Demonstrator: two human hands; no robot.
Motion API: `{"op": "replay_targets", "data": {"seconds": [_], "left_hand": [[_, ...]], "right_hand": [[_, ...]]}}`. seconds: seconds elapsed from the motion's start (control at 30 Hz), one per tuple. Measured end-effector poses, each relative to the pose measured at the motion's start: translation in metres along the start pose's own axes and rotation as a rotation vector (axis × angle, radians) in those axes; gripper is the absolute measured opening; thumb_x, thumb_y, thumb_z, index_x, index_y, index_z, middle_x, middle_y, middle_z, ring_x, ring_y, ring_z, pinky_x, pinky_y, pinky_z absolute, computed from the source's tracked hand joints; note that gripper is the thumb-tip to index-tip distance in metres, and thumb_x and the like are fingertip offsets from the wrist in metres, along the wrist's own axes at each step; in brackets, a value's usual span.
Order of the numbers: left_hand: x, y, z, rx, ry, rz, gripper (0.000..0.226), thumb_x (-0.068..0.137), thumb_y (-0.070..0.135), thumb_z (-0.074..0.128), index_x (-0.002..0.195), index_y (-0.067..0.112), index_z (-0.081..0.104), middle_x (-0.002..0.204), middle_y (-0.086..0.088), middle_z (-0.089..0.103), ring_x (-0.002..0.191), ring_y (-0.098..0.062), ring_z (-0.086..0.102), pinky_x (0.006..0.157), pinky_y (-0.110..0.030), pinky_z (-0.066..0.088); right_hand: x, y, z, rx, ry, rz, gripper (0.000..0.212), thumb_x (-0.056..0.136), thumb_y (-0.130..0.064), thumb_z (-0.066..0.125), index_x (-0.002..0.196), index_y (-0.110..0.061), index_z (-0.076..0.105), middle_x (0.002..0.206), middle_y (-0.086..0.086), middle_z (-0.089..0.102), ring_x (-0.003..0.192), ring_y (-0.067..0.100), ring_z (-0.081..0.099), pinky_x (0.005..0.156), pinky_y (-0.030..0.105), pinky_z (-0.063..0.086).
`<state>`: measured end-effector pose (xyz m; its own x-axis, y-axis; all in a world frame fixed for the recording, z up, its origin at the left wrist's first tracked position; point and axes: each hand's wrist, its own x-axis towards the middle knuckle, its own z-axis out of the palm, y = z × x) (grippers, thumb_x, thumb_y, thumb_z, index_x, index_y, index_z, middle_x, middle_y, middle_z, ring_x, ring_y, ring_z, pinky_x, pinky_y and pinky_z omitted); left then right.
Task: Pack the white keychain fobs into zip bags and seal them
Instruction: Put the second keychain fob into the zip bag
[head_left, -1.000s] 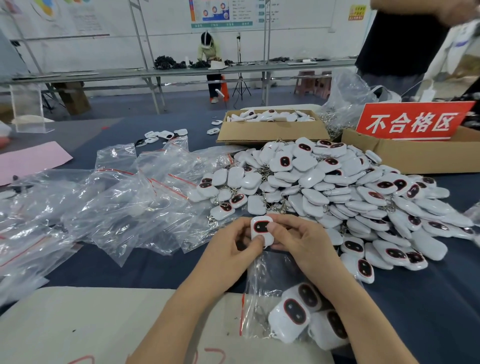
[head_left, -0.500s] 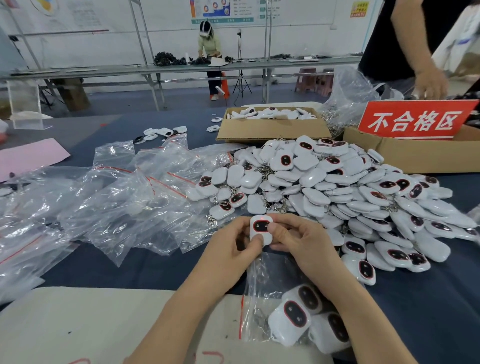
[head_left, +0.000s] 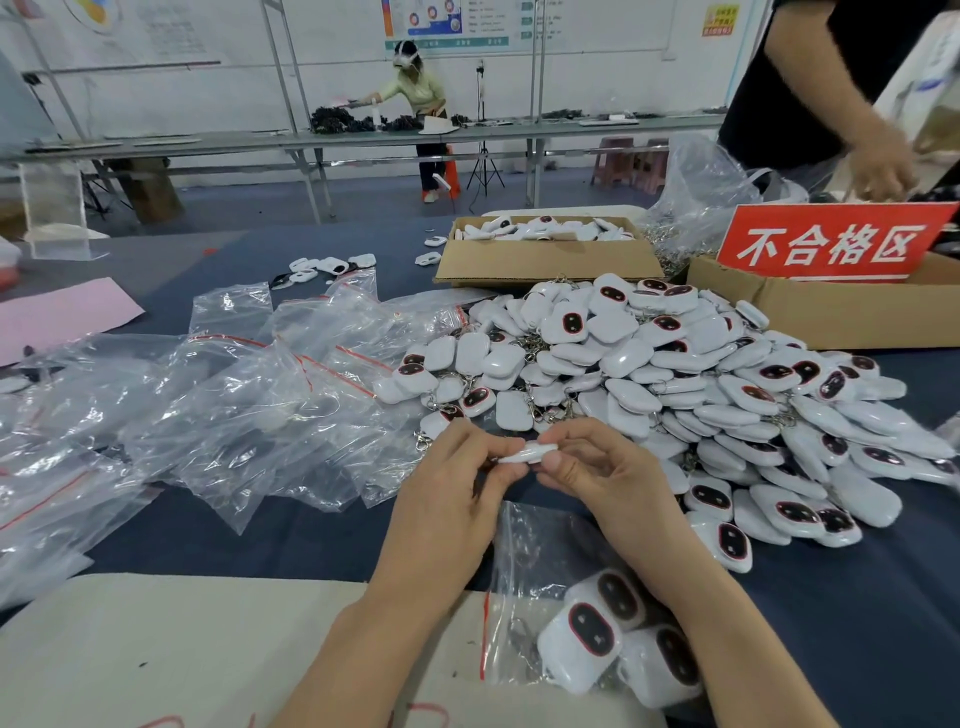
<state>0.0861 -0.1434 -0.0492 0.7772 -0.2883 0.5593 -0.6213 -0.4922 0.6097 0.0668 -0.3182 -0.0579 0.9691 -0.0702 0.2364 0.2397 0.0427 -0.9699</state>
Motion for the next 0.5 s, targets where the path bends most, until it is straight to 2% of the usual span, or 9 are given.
{"op": "replay_targets", "data": {"seconds": [0.13, 0.23, 0.3, 0.4, 0.5], "left_hand": [[0.0005, -0.0018, -0.0001, -0.023, 0.000, -0.009, 0.011, 0.097, 0.025, 0.066, 0.105, 0.021, 0.072, 0.098, 0.020, 0.054, 0.088, 0.000, 0.057, 0.072, -0.012, 0.043], [0.0008, -0.0025, 0.0003, -0.121, -0.071, -0.085, 0.030, 0.098, 0.040, 0.058, 0.124, 0.027, 0.066, 0.116, 0.022, 0.056, 0.105, 0.001, 0.059, 0.082, -0.008, 0.044], [0.0018, -0.0042, 0.0005, -0.215, -0.152, -0.222, 0.039, 0.098, 0.045, 0.057, 0.134, 0.032, 0.059, 0.119, 0.023, 0.060, 0.107, 0.006, 0.059, 0.085, -0.005, 0.043], [0.0045, -0.0083, 0.0013, -0.342, -0.191, -0.339, 0.034, 0.097, 0.031, 0.066, 0.130, 0.034, 0.060, 0.110, 0.021, 0.069, 0.101, 0.005, 0.063, 0.086, -0.011, 0.047], [0.0057, -0.0071, 0.0013, -0.405, -0.154, -0.331, 0.030, 0.095, 0.011, 0.069, 0.115, 0.031, 0.062, 0.104, 0.025, 0.069, 0.095, 0.003, 0.064, 0.082, -0.008, 0.046]], "right_hand": [[0.0001, -0.0017, 0.0005, -0.009, -0.004, 0.009, 0.012, 0.082, -0.025, 0.072, 0.091, -0.033, 0.074, 0.101, 0.004, 0.076, 0.100, 0.018, 0.072, 0.085, 0.024, 0.057], [-0.0006, -0.0022, -0.0021, -0.058, 0.012, 0.014, 0.021, 0.088, -0.011, 0.071, 0.093, -0.031, 0.073, 0.103, -0.005, 0.077, 0.099, 0.009, 0.071, 0.087, 0.018, 0.054], [-0.0021, -0.0035, -0.0033, -0.025, -0.016, 0.042, 0.026, 0.090, -0.002, 0.068, 0.098, -0.026, 0.072, 0.110, -0.009, 0.075, 0.104, 0.008, 0.070, 0.087, 0.015, 0.052], [-0.0035, -0.0054, -0.0031, -0.002, -0.079, 0.085, 0.031, 0.091, -0.001, 0.067, 0.115, -0.019, 0.067, 0.122, -0.008, 0.071, 0.109, 0.011, 0.069, 0.091, 0.019, 0.053], [-0.0033, -0.0064, -0.0012, -0.010, -0.063, 0.126, 0.032, 0.090, -0.009, 0.070, 0.120, -0.021, 0.066, 0.113, -0.003, 0.075, 0.104, 0.013, 0.072, 0.088, 0.020, 0.055]]}}
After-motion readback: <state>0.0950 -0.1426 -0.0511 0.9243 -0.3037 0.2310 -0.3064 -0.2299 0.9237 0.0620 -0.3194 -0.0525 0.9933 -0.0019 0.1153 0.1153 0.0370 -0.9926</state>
